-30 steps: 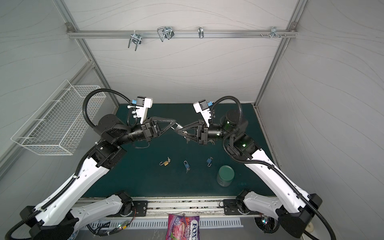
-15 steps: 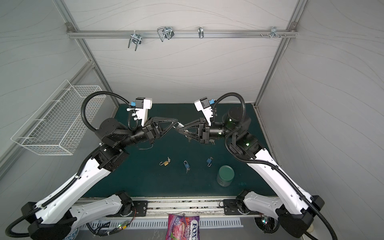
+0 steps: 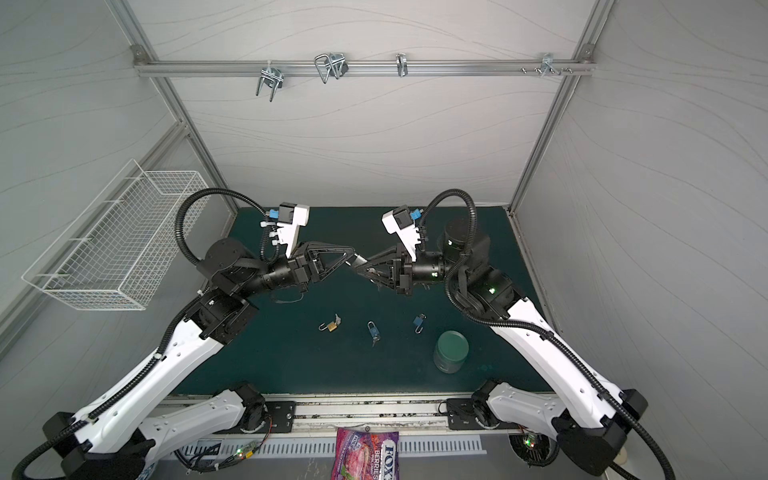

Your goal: Lock with the key

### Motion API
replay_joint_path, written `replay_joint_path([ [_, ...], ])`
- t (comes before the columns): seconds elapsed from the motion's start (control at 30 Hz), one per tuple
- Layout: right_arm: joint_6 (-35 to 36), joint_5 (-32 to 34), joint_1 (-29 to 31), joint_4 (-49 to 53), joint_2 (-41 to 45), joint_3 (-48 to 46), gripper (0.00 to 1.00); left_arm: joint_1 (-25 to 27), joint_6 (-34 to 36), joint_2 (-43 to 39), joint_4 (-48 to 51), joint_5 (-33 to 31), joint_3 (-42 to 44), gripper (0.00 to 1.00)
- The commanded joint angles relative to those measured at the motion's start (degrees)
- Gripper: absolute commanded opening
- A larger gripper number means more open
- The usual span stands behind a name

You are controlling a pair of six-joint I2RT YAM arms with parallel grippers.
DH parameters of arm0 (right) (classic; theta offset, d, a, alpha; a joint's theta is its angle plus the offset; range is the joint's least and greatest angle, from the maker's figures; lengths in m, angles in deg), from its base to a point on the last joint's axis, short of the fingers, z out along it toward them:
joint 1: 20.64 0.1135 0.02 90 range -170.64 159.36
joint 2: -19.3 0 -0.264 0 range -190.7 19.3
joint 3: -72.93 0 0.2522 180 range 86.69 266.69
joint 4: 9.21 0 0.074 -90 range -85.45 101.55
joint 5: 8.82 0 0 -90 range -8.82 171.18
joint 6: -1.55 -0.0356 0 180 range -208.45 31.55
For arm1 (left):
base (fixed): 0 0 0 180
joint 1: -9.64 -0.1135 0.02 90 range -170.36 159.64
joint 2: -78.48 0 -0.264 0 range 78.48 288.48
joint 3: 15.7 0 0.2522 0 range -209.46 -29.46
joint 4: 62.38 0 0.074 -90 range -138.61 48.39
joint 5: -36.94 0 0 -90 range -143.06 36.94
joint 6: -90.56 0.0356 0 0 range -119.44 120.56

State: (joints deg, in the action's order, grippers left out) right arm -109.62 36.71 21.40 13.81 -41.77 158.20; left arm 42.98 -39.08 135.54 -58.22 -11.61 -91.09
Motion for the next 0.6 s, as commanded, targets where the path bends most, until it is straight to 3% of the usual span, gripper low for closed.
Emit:
replay_joint_path([
  [0.0,7.94,4.44,0.39,2.64,5.39,-0.55,0.45,-1.76,-2.29,0.16,2.39,4.2,-1.11,0.0],
  [0.17,10.67,7.68,0.33,6.22,8.2,-4.16,0.64,-1.74,-2.93,-0.49,2.06,4.58,-0.75,0.0],
  [0.33,11.25,6.63,0.4,4.32,8.47,-6.98,0.67,-1.78,-4.85,-1.33,0.0,4.08,0.44,0.0],
  [0.57,10.61,4.61,0.46,-10.61,9.9,-14.33,0.67,-1.73,-10.24,-0.33,-6.98,4.14,1.9,0.0],
])
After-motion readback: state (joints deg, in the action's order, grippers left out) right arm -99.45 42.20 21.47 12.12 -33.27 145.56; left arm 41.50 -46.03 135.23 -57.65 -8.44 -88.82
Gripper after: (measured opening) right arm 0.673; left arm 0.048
